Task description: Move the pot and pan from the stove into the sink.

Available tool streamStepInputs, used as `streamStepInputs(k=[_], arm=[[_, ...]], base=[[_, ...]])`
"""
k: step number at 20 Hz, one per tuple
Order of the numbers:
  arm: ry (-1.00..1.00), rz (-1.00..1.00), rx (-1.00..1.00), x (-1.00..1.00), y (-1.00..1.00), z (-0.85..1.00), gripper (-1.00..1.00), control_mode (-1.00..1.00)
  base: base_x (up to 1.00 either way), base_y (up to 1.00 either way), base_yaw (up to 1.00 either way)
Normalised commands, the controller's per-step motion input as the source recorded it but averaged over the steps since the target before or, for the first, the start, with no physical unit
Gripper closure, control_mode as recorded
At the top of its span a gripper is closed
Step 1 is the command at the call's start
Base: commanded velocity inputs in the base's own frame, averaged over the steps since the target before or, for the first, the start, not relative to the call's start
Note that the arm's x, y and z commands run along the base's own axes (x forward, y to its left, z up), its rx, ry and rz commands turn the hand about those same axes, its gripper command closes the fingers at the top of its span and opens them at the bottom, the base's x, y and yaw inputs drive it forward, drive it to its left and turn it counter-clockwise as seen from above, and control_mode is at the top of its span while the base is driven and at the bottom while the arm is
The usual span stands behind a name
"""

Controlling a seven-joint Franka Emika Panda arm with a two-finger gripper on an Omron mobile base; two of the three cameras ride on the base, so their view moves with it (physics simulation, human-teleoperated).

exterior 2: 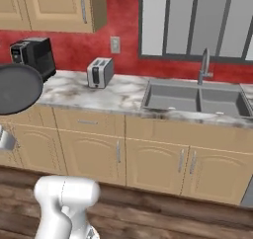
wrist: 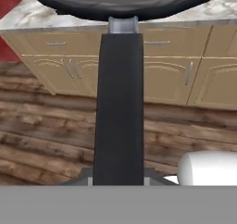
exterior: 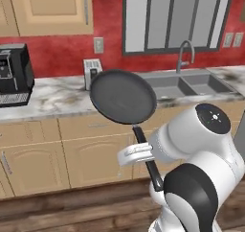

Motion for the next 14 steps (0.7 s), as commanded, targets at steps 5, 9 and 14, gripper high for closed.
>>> streamStepInputs(k=[5, 9, 14], arm=[[0.00, 0.00, 0.00, 0.00, 0.00, 0.00, 1.00, 1.00], [0.00, 0.00, 0.00, 0.00, 0.00, 0.00, 1.00, 1.00], [0.00, 0.00, 0.00, 0.00, 0.00, 0.00, 1.00, 1.00]], base=[[0.85, 0.00, -0.11], [0.82, 0.00, -0.10], [0.62, 0.00, -0.06]])
